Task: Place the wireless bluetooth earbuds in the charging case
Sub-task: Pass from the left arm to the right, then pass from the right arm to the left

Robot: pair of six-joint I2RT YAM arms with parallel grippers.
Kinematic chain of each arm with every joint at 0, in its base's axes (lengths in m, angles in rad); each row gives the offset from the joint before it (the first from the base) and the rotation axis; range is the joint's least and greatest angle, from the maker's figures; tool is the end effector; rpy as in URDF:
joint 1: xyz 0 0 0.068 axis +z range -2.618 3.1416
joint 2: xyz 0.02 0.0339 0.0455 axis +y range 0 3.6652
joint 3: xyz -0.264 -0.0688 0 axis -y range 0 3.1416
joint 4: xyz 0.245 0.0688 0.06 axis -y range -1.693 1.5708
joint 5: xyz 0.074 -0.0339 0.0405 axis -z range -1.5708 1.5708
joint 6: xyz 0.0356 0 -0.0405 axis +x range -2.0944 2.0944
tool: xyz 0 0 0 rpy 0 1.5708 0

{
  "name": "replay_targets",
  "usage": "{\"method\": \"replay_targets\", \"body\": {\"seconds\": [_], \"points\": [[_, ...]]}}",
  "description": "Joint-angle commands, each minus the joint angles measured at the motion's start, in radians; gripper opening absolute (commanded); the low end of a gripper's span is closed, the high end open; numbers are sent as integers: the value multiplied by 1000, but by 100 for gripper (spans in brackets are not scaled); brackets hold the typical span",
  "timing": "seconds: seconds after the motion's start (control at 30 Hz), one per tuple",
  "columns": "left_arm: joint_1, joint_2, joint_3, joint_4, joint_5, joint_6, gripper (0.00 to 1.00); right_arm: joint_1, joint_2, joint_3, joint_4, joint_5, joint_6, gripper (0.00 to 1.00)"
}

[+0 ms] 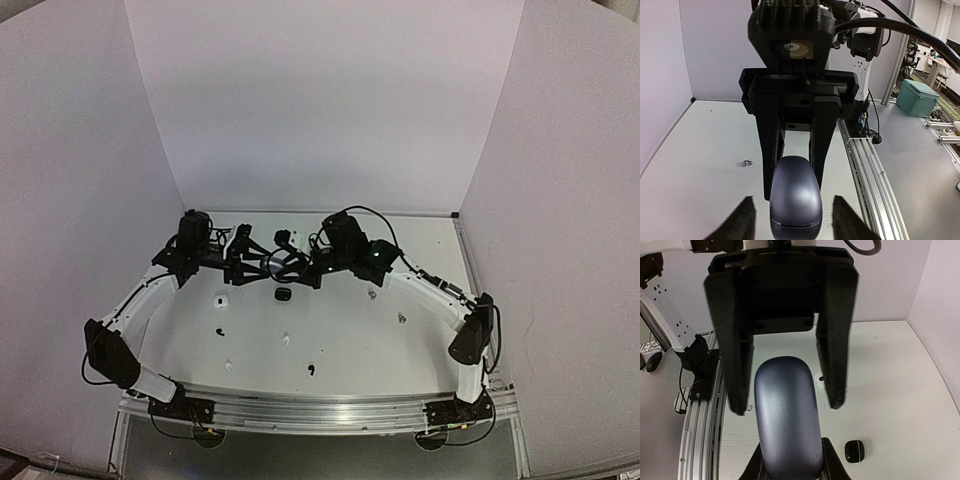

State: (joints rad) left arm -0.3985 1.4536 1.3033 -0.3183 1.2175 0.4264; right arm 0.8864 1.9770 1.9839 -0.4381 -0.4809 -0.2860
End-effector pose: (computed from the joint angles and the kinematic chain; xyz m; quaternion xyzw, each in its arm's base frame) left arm 0.2795 -0.1539 0.3593 0.5545 0.5203 -0.4811 0.4363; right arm 0.2811 0.3705 0.3736 -0.5594 0.6102 0.3465 0.4412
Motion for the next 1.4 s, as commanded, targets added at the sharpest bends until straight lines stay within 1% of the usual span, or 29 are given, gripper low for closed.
{"method": "replay_targets", "body": {"seconds": [0.0, 0.03, 0.1, 0.13, 0.23, 0.3, 0.33, 0.5, 0.6, 0.67, 0.73, 0.77, 0.87, 0.97, 1.0, 1.07, 1.17, 1.23, 1.37], "points": [[10, -16, 35, -53, 12, -20, 64, -2, -46, 21, 8, -25, -21, 0], [15, -17, 35, -65, 13, -11, 66, -4, -54, 18, 9, -27, -21, 0], [20, -19, 39, -110, 12, 33, 64, -5, -68, 15, 9, -30, -23, 0], [21, -19, 41, -130, 11, 56, 62, -6, -73, 13, 9, -30, -26, 0], [21, -19, 39, -128, 13, 61, 55, -5, -75, 8, 7, -30, -27, 0], [20, -20, 33, -106, 11, 54, 45, -5, -69, 8, 9, -38, -21, 0], [20, -21, 29, -92, 11, 45, 42, -6, -64, 9, 9, -41, -18, 0], [18, -25, 13, -18, 11, -20, 40, -5, -40, 24, 7, -48, -6, 0], [17, -27, 11, -13, 14, -26, 35, -6, -33, 29, 7, -48, -7, 0], [16, -25, 11, -10, 19, -29, 28, -5, -28, 34, 7, -50, -7, 0], [15, -24, 11, -5, 24, -31, 17, -5, -22, 39, 7, -57, -7, 0], [15, -24, 11, 0, 25, -34, 10, -5, -19, 42, 6, -60, -6, 0], [15, -23, 10, 16, 31, -48, 1, -6, -15, 43, 6, -59, -7, 0], [15, -25, 7, 21, 39, -57, 0, -6, -13, 38, 6, -58, -7, 0], [15, -25, 6, 21, 40, -61, 1, -5, -14, 37, 5, -59, -6, 0], [15, -23, 7, 22, 45, -68, 15, -5, -12, 36, 4, -61, -8, 0], [15, -19, 7, 30, 58, -69, 26, -6, -8, 41, 4, -63, -10, 0], [15, -16, 7, 39, 61, -69, 31, -5, -6, 46, 4, -67, -10, 0], [15, -16, 10, 44, 59, -59, 32, -5, -1, 42, -1, -71, -17, 0]]}}
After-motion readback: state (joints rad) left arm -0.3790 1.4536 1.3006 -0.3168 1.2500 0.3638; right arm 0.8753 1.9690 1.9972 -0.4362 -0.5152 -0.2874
